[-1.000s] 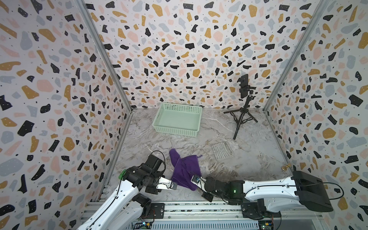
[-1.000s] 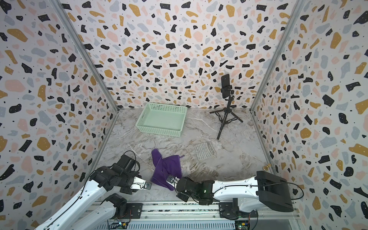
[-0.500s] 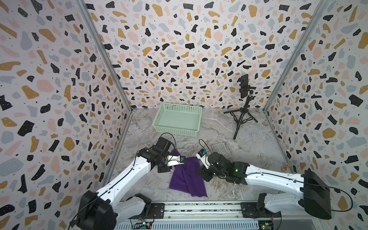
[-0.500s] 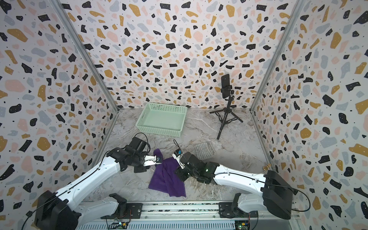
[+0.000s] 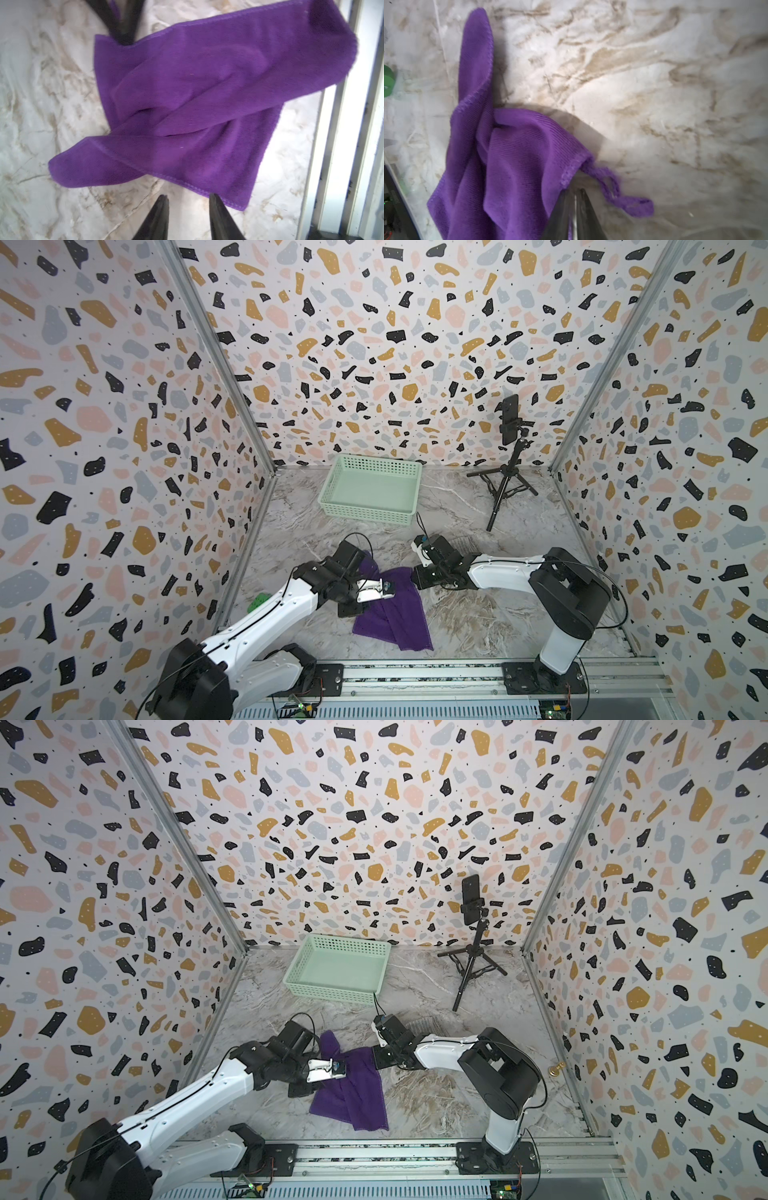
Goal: Fold the square dishcloth
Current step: Adjust the cleaning item at the center of the board.
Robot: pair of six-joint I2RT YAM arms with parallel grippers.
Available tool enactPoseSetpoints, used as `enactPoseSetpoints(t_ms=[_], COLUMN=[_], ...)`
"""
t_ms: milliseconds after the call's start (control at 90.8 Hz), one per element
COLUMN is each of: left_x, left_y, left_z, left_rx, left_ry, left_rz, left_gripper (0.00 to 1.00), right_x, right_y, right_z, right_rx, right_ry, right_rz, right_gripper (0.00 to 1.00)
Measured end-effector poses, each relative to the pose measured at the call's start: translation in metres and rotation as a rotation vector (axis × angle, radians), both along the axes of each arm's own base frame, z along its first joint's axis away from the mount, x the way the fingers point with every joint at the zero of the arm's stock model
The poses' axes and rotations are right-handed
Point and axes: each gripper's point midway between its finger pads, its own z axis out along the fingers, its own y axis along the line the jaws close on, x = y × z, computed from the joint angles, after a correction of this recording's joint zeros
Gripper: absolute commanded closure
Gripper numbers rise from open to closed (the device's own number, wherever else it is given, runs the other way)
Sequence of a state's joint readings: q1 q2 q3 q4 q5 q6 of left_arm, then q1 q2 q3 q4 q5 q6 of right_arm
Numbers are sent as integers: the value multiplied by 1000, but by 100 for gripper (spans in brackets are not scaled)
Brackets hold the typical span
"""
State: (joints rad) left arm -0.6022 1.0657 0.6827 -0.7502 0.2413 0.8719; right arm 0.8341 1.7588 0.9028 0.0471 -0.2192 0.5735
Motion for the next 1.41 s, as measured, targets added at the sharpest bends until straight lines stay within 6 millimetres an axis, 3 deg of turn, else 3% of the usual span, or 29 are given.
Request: enactPoseSetpoints(t_ms=[99,341,440,540,650,738,914,1035,1134,1244,1321,1409], left_x=[-11,-1,-5,-10,-18,-22,-23,-24,-27,-32,-33,-36], left_y=[-1,-2,0,4,8,11,12,22,31,40,43,46], left_z=[-13,-34,-39,-44,-47,-49,-51,-59,-63,-63,-60,-56], left_rx=[29,85,97,111,127,141,168,212,245,264,268,268], left_ry=[9,-1,1,2,3,1,-17,-22,-26,-40,-47,-51], left_rz=[-43,-44,-55,-66,-90,-103,-121,-115,-113,-119,-119,-118], left_gripper=[77,77,75,73,72,72,72,71,71,71,71,71], right_x=[2,4,3,4,4,7,14,18,16,13,7,-3], right_y=[-1,9,23,28,13,-5,-59,-76,-62,-17,19,41], right_z=[8,52,47,27,8,5,17,37,55,62,58,44], right_rx=[10,116,149,127,44,-24,-148,-166,-96,-7,46,66], right_ry=[-10,-52,-4,40,53,21,-83,-145,-155,-104,-57,-2], right_rz=[-8,-3,26,25,-17,-71,-201,-239,-194,-67,31,100], right_gripper=[92,94,95,97,96,96,96,93,92,93,93,93])
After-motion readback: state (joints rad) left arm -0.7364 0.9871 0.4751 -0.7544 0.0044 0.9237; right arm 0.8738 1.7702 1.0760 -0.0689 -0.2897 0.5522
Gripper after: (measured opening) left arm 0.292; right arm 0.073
